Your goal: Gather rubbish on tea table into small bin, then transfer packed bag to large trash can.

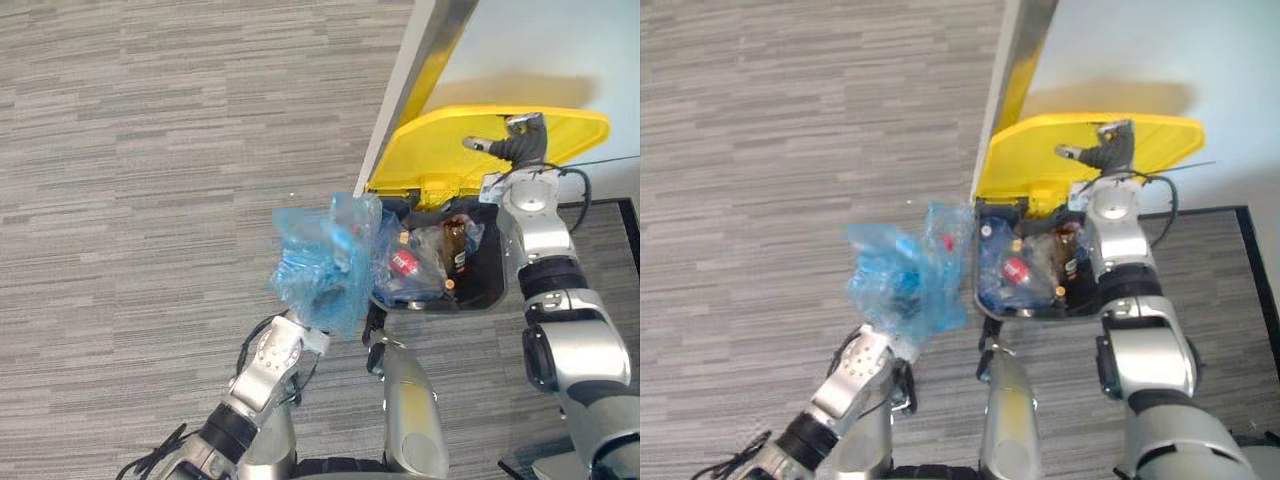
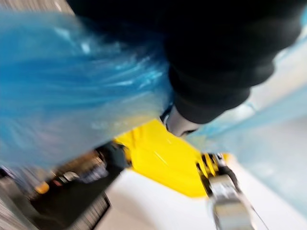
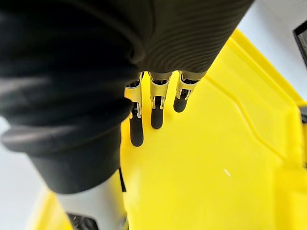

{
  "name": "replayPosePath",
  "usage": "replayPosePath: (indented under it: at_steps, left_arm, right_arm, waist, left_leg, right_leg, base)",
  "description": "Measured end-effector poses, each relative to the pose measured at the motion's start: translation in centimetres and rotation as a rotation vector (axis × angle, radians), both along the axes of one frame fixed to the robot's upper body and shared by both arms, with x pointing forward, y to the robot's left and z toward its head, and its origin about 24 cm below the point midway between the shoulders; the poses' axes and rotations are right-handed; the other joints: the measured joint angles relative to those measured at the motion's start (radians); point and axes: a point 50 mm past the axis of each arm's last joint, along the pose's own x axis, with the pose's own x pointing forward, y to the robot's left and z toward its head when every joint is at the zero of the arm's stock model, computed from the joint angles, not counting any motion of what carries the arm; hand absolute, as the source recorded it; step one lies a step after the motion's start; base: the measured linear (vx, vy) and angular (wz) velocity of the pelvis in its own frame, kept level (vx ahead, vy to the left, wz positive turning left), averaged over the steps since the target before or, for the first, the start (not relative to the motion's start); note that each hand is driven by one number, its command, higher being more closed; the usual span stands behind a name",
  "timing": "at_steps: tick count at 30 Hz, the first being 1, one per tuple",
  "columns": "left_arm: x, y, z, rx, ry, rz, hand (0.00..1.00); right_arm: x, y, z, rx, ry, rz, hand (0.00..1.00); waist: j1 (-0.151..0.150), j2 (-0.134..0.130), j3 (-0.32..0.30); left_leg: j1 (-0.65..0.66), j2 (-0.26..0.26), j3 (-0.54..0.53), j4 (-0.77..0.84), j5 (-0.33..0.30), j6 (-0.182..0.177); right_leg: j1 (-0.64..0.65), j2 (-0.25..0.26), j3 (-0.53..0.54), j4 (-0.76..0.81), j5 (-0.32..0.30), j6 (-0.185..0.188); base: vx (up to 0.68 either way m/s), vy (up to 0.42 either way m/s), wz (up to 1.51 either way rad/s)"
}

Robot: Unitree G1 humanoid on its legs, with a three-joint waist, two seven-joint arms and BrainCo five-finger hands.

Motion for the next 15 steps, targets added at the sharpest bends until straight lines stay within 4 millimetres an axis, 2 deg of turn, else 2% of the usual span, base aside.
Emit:
replayPosePath:
  at_steps: [5, 8, 13, 15]
  left_arm:
    - [-0.6, -2.6, 3.5, -0.041, -0.147, -0.120, 1.00]
    - [-0.7, -3.6, 4.7, -0.033, -0.206, -0.157, 1.00]
    - [-0.3, -4.3, 5.9, -0.029, -0.259, -0.151, 1.00]
    - [0.8, -4.8, 6.0, 0.021, -0.269, -0.138, 1.00]
  right_arm:
    - [0.2, 0.3, 1.4, -0.017, -0.019, 0.011, 0.00]
    - [0.3, 0.6, 1.7, -0.037, -0.018, 0.036, 0.00]
    - [0.2, 0.5, 3.1, -0.077, -0.035, 0.046, 0.00]
    - [0.2, 0.5, 3.3, -0.079, -0.045, 0.049, 0.00]
  waist:
    - [-0.012, -0.001, 0.000]
    - [-0.014, -0.001, 0.001]
    - [-0.021, -0.004, 0.002]
    - [-0.022, -0.005, 0.003]
  left_leg:
    - [0.000, 0.008, 0.011, -0.006, -0.005, 0.004]
    - [0.000, 0.020, 0.015, -0.010, -0.005, -0.003]
    - [-0.001, 0.023, 0.028, -0.023, -0.001, -0.012]
    - [-0.005, 0.028, 0.028, -0.023, 0.000, -0.013]
  right_leg:
    - [-0.001, 0.012, 0.005, -0.027, 0.017, -0.006]
    - [-0.004, 0.027, 0.007, -0.035, 0.020, -0.009]
    - [-0.021, 0.036, 0.020, -0.035, 0.020, -0.009]
    - [-0.027, 0.040, 0.021, -0.034, 0.020, -0.009]
  base:
    - [-0.02, -0.008, -0.11]
    - [0.00, -0.036, -0.10]
    - [0.02, -0.036, -0.10]
    - [0.01, -0.040, -0.04]
